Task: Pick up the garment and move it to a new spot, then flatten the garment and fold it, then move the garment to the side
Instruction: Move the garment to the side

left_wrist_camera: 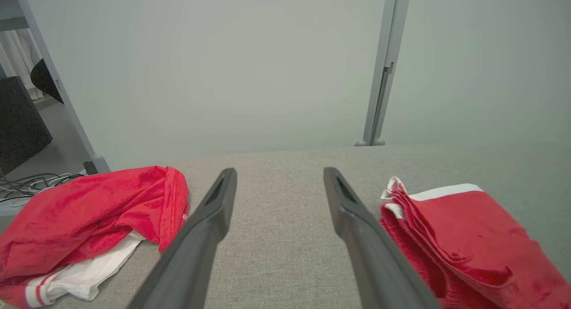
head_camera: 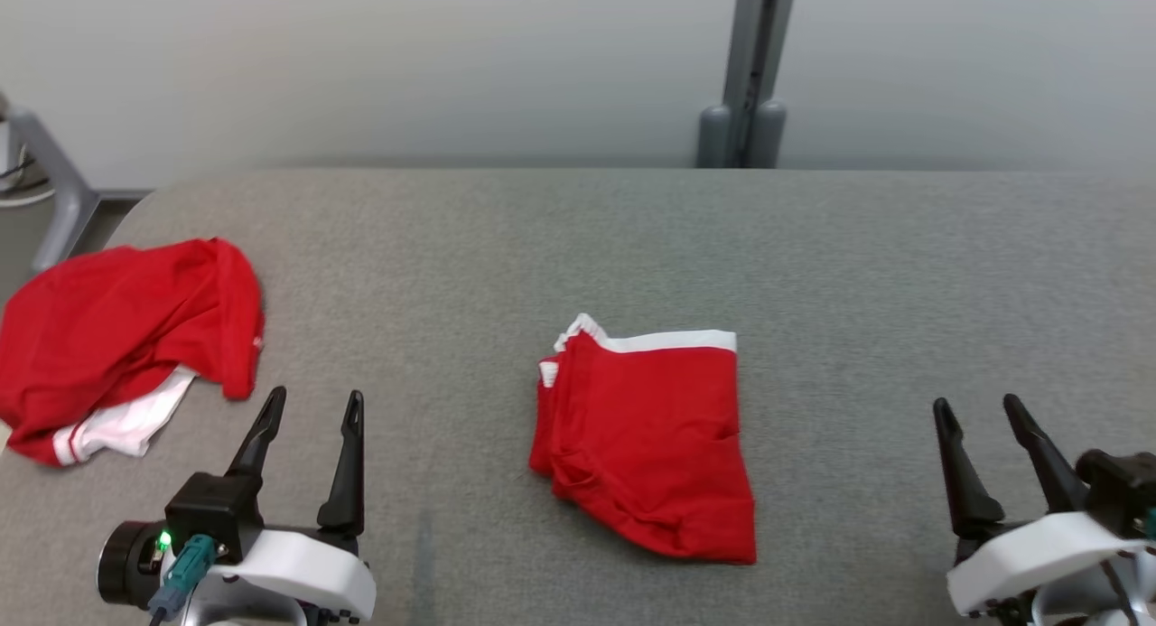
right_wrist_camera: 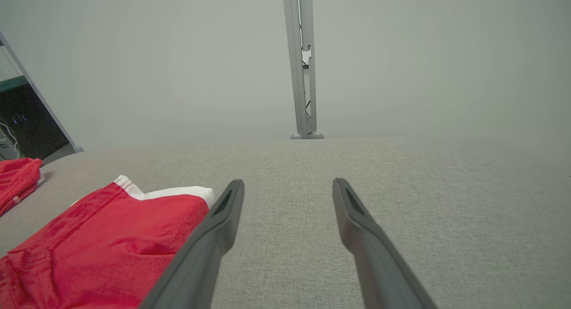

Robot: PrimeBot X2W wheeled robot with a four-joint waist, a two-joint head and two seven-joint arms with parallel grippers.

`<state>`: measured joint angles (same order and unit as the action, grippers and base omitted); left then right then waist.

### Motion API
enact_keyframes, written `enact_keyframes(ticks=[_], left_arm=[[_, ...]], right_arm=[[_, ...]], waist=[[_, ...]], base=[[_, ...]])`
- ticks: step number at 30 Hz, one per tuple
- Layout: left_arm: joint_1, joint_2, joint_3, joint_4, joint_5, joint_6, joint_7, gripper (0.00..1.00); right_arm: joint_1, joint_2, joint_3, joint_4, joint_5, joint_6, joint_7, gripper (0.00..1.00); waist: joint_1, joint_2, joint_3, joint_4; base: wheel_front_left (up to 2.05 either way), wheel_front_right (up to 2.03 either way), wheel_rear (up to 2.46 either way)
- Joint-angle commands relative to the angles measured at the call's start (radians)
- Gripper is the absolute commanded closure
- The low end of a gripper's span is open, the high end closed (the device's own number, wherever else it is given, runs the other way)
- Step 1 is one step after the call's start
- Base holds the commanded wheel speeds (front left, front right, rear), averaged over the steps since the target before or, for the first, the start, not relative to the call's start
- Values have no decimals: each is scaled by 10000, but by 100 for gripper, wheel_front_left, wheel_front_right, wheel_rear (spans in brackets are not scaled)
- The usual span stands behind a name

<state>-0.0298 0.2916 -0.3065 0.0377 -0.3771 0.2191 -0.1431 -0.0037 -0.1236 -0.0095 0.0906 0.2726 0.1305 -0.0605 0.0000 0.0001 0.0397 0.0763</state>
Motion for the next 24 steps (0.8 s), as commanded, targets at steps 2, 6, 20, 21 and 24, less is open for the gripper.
enact_keyframes(ticks=[2, 6, 20, 21, 24], left_arm=[[-370, -12, -61, 16, 93, -95, -123, 0], [-721, -103, -131, 129, 110, -172, -268, 0], [-1375, -557, -362, 747, -9, -323, -703, 0], [-1428, -568, -378, 777, -11, -330, -727, 0], [-1505, -601, -415, 850, -19, -365, -766, 0]], right_arm=[[-463, -100, 397, 537, 178, 5, 29, 0], [-1047, -159, 1079, 1562, 422, 4, -75, 0], [-2646, -126, 3256, 4485, 1847, 4, 211, 0], [-2689, -112, 3418, 4734, 1999, 4, 367, 0], [-2838, -68, 3934, 5226, 2409, 5, 731, 49]], waist=[[0, -1, 502, 581], [0, -1, 870, 1040], [0, -1, 1473, 1565], [0, -1, 1488, 1559], [0, -1, 1518, 1505]], base=[[0, 0, 0], [0, 0, 0], [0, 0, 0], [0, 0, 0], [0, 0, 0]])
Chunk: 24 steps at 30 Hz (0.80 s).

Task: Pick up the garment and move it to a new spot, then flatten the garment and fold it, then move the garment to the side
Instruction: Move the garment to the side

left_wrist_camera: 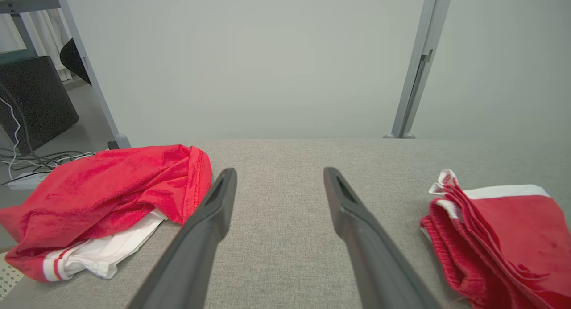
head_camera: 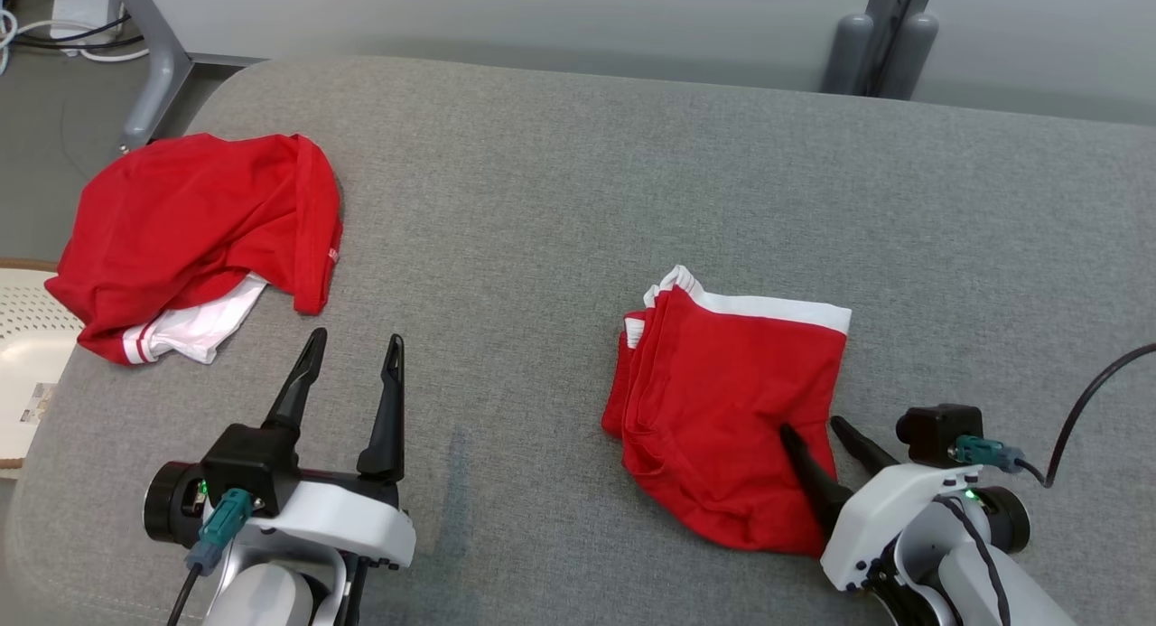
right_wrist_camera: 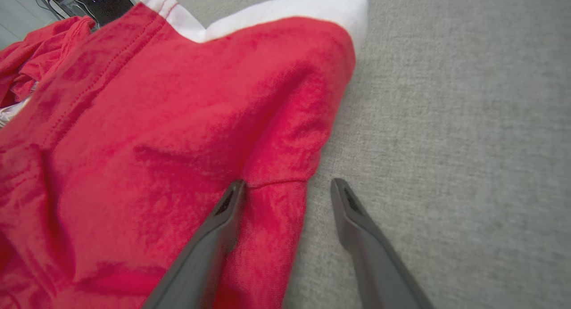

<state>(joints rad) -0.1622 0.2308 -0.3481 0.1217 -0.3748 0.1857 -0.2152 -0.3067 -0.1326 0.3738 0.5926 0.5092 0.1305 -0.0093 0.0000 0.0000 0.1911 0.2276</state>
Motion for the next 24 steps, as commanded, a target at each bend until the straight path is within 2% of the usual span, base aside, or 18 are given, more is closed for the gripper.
enact_keyframes(ticks=[1, 2, 7, 11, 19, 24], left_arm=[[-183, -4, -4, 36, -54, -41, -50, 0], [-178, -5, 4, 60, -61, -43, -73, 0], [-199, -41, 37, 135, -99, 6, -150, 0], [-42, 32, 91, 131, -110, 60, -218, 0], [-10, 271, 150, -144, -7, 131, -203, 0], [-183, 446, 77, -505, 147, 156, -50, 0]], right_arm=[[133, 7, 256, 315, 174, 5, 286, 64], [53, -20, 368, 386, 277, 5, 274, 100], [-463, -481, 848, 353, 378, 1, -168, 100], [-727, -1041, 1226, -66, 121, -4, -531, 100], [-728, -2395, 1869, -1315, -603, 2, -485, 100], [-614, -3060, 2087, -1882, -582, 2, -214, 100]], waist=[[0, 0, 14, -26], [0, 0, 25, -46], [0, 0, 30, -263], [0, 0, -34, -746], [0, 0, -59, -2369], [0, 0, 140, -3424]], base=[[0, 0, 0], [0, 0, 0], [0, 0, 0], [0, 0, 0], [0, 0, 0], [0, 0, 0]])
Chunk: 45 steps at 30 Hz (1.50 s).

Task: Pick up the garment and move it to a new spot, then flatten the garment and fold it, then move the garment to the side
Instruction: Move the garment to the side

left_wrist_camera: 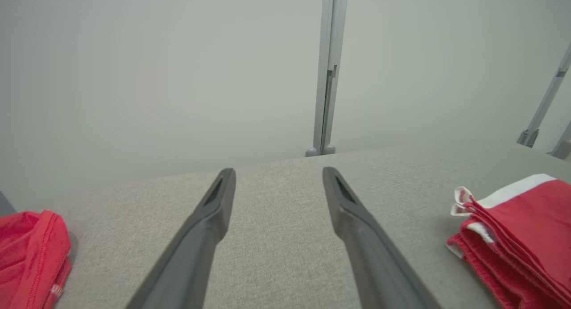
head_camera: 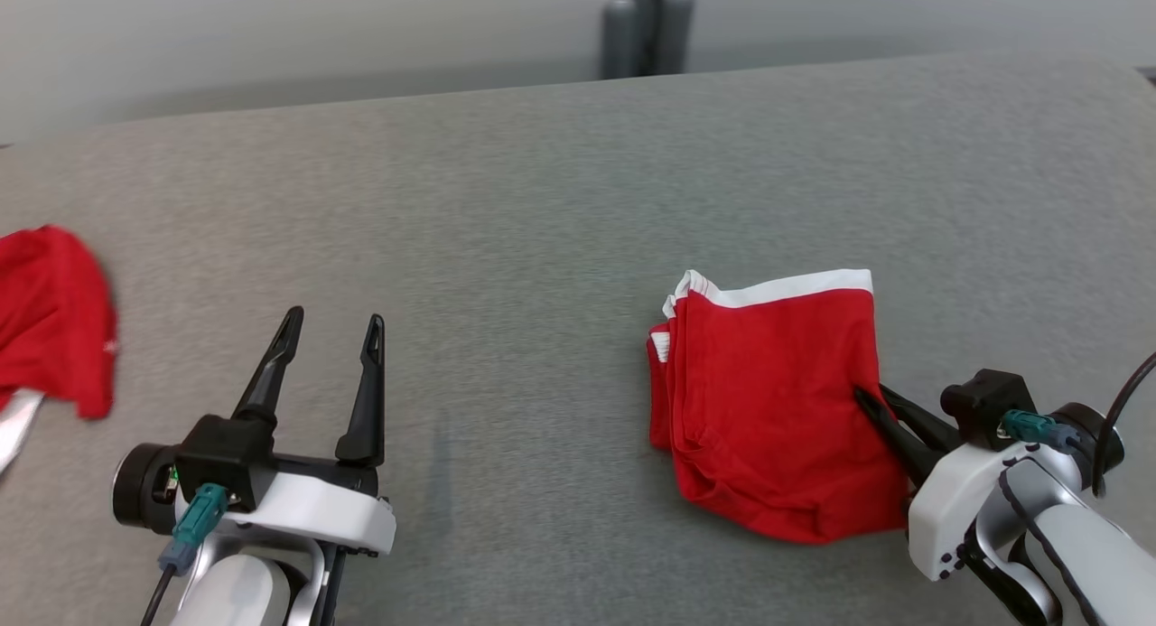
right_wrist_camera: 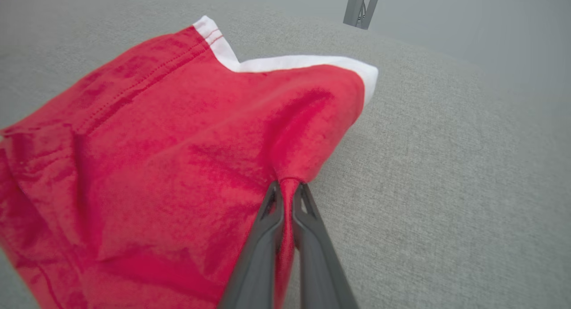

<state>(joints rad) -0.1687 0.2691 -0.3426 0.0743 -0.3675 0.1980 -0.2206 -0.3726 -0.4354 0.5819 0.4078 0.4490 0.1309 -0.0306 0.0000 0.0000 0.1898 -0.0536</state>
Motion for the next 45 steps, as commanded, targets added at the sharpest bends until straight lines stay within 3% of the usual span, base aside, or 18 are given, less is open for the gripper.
enact_keyframes(ticks=[1, 9, 19, 29, 36, 38, 39, 45], left_arm=[[-168, 101, -3, -106, 100, 30, 36, 0], [-752, 440, -206, -903, 475, -23, 529, 0], [-1944, 743, -507, -1811, 934, -232, 1145, 0], [-2844, 1118, -758, -3215, 1482, -376, 1875, 0], [-3055, 1283, -802, -3708, 1699, -310, 2167, 0], [-2987, 1315, -792, -3707, 1683, -289, 2191, 0], [-2955, 1334, -782, -3683, 1676, -283, 2199, 0], [-2723, 1339, -815, -3482, 1558, -209, 2139, 0]], right_arm=[[-1, -113, 39, -96, 72, -2, 8, 100], [-1167, -571, 950, 249, 523, -2, -514, 100], [-3463, -1775, 1644, 2204, 1341, -2, -1906, 100], [-5238, -2901, 855, 4732, 1837, -2, -2319, 100], [-5942, -2975, 364, 5589, 1603, -2, -2361, 100], [-5999, -2947, 140, 5683, 1589, -2, -2362, 56], [-5993, -2874, 29, 5713, 1581, -2, -2363, 0], [-5624, -2489, -1104, 6032, 1467, -2, -2356, 0]], waist=[[0, 0, 223, -794], [0, 0, 1263, -1820], [0, 0, 2792, -1951], [0, 0, 4020, -1687], [0, 0, 4535, -1586], [0, 0, 4551, -1640], [0, 0, 4535, -1682], [0, 0, 4099, -1916]], base=[[0, 0, 0], [0, 0, 0], [0, 0, 0], [0, 0, 0], [0, 0, 0], [0, 0, 0], [0, 0, 0], [0, 0, 0]])
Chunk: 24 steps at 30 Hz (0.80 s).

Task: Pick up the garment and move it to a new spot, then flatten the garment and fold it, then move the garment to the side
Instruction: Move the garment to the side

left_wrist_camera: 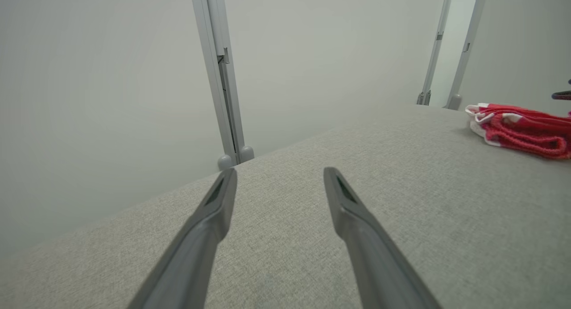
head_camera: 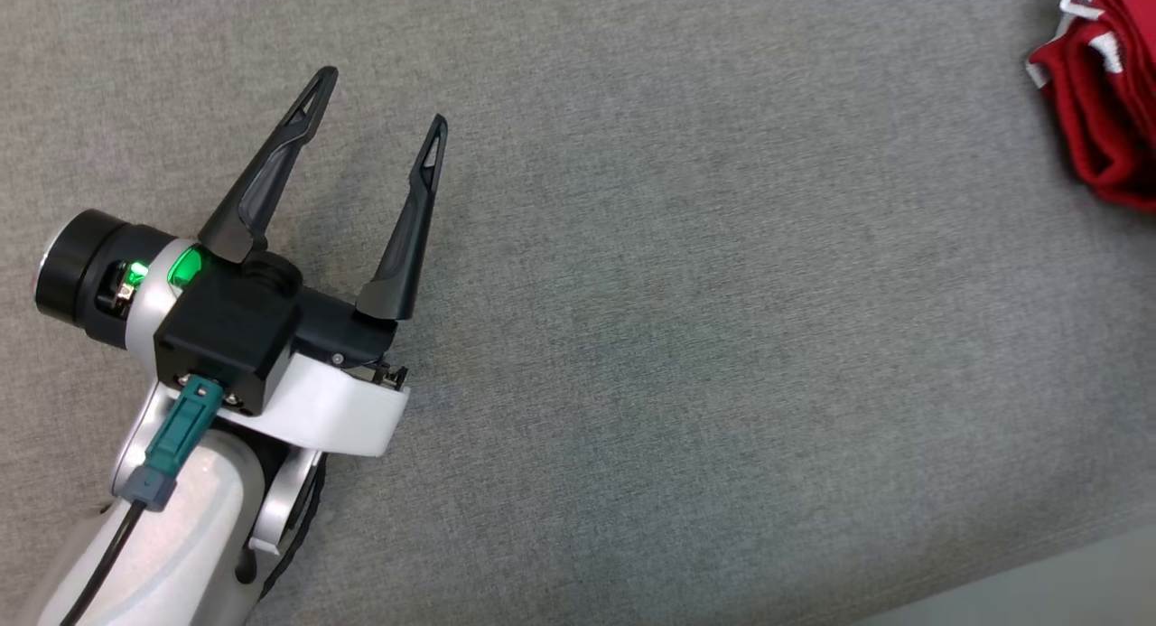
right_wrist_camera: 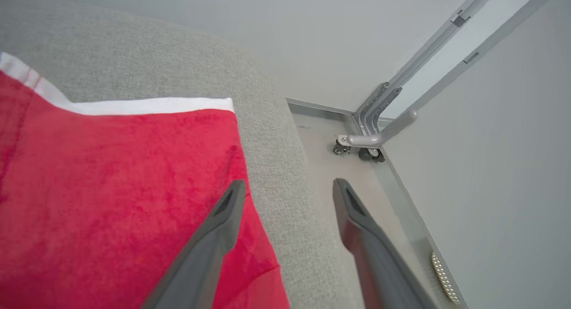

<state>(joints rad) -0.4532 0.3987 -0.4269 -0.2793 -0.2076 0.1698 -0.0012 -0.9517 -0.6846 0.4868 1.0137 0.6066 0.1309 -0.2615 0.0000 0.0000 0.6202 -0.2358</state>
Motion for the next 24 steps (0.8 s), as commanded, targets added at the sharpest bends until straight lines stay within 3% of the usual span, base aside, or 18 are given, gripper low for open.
enact_keyframes(ticks=[1, 7, 14, 24], left_arm=[[185, 35, 30, 117, -75, 73, -89, 0], [909, -87, 163, 626, -498, 268, -438, 0], [2040, -263, 443, 1122, -1062, 627, -876, 0], [3142, -526, 793, 1644, -1715, 971, -1380, 0]], right_arm=[[294, 167, -407, -177, -110, -2, -47, 0], [1738, 929, -2156, -1108, -531, -2, -46, 0], [3828, 2407, -3719, -2863, -1365, -2, -47, 0], [6048, 4231, -4292, -5302, -2500, -2, -48, 0]], waist=[[0, 0, -345, -135], [0, 0, -1460, -310], [0, 0, -2693, -212], [0, 0, -3929, 540]], base=[[0, 0, 0], [0, 0, 0], [0, 0, 0], [0, 0, 0]])
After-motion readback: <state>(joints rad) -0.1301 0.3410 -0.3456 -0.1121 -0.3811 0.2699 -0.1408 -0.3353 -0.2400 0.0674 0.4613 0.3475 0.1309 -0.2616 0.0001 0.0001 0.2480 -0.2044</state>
